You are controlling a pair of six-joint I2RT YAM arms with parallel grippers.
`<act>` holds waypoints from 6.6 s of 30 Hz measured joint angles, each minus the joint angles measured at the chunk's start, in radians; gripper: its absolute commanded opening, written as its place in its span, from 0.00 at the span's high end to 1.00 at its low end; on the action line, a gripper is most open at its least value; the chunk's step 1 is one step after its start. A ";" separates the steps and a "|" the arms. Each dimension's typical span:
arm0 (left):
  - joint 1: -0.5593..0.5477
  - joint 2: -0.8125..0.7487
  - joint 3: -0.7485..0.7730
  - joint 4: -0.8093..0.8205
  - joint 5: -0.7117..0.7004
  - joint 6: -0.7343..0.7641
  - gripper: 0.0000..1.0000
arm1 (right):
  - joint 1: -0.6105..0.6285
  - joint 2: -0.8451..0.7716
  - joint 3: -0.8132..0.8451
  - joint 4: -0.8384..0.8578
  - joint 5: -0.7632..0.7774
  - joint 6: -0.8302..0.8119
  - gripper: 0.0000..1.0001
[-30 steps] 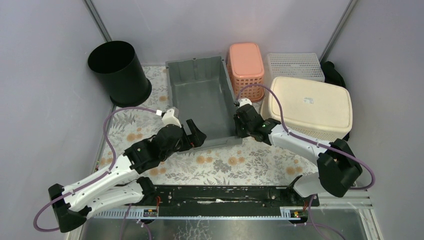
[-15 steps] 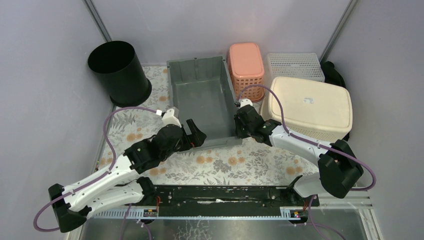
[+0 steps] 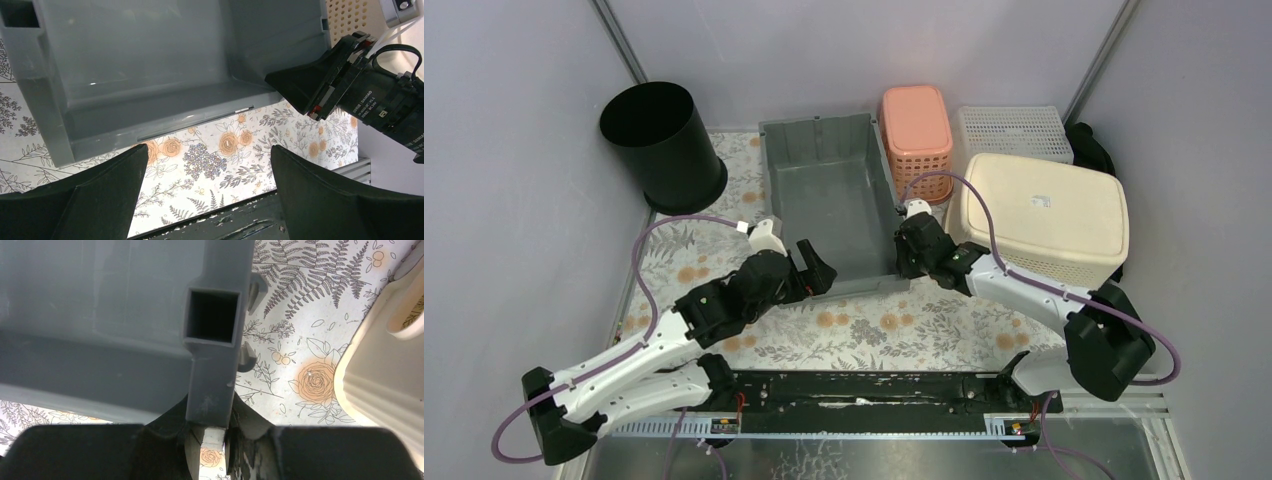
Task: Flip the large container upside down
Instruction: Move the container to the center of the board, then turn the container upside down at the center of the board.
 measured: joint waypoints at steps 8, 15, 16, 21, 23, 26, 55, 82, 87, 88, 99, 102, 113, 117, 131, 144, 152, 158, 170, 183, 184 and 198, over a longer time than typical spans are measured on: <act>0.000 -0.023 -0.001 0.001 0.000 0.000 0.00 | 0.000 -0.045 -0.032 -0.008 -0.005 -0.010 0.70; 0.000 -0.044 -0.016 0.005 0.000 -0.001 0.00 | 0.001 -0.105 -0.035 0.006 -0.027 -0.009 0.55; 0.000 -0.044 -0.016 0.006 0.000 -0.001 0.00 | 0.001 -0.114 -0.035 0.010 -0.029 -0.010 0.51; 0.000 -0.042 -0.016 0.014 0.000 0.000 0.00 | 0.001 -0.159 -0.034 0.021 -0.050 -0.011 0.04; 0.000 -0.042 -0.016 0.015 0.000 0.000 0.00 | 0.002 -0.164 -0.034 0.021 -0.054 -0.010 0.01; 0.000 -0.050 -0.016 0.014 0.000 -0.001 0.00 | 0.002 -0.164 -0.035 0.021 -0.061 -0.018 0.01; 0.000 -0.082 0.061 -0.014 -0.055 0.048 0.00 | 0.003 -0.003 -0.006 0.039 0.064 -0.074 1.00; 0.000 -0.163 0.085 -0.090 -0.124 0.068 0.00 | 0.082 -0.083 0.177 -0.117 0.291 -0.262 1.00; 0.000 -0.175 0.085 -0.097 -0.124 0.069 0.00 | 0.137 -0.068 0.241 -0.130 0.380 -0.364 1.00; 0.000 -0.177 0.085 -0.098 -0.125 0.069 0.00 | 0.148 -0.060 0.255 -0.130 0.399 -0.385 1.00; 0.000 -0.236 0.088 -0.146 -0.171 0.068 0.00 | 0.274 -0.012 0.274 -0.035 0.641 -0.568 1.00; 0.000 -0.264 0.103 -0.183 -0.195 0.067 0.00 | 0.308 -0.012 0.274 0.010 0.691 -0.632 1.00; 0.000 -0.328 0.150 -0.253 -0.271 0.064 0.00 | 0.394 -0.014 0.225 0.259 0.847 -0.940 1.00; 0.000 -0.319 0.150 -0.254 -0.275 0.064 0.00 | 0.412 -0.026 0.190 0.359 0.887 -1.054 1.00; 0.000 -0.314 0.150 -0.257 -0.279 0.064 0.00 | 0.470 -0.026 0.166 0.511 0.994 -1.460 1.00; 0.000 -0.334 0.150 -0.268 -0.282 0.063 0.00 | 0.573 0.077 0.142 0.767 1.052 -1.727 0.60; 0.000 -0.340 0.150 -0.279 -0.285 0.063 0.00 | 0.614 0.103 0.143 0.879 1.077 -1.741 0.32; 0.000 -0.340 0.150 -0.279 -0.285 0.063 0.00 | 0.637 0.101 0.257 0.547 1.039 -1.465 0.19; 0.000 -0.332 0.150 -0.280 -0.285 0.063 0.00 | 0.649 0.089 0.518 -0.076 0.673 -0.881 0.14; 0.000 -0.299 0.177 -0.280 -0.285 0.064 0.00 | 0.651 0.041 0.547 -0.203 0.394 -0.707 0.08; 0.000 -0.293 0.180 -0.279 -0.285 0.064 0.00 | 0.651 0.023 0.547 -0.204 0.376 -0.699 0.07; 0.000 -0.112 0.260 -0.262 -0.262 0.100 0.00 | 0.631 -0.195 0.585 -0.172 0.240 -0.545 0.02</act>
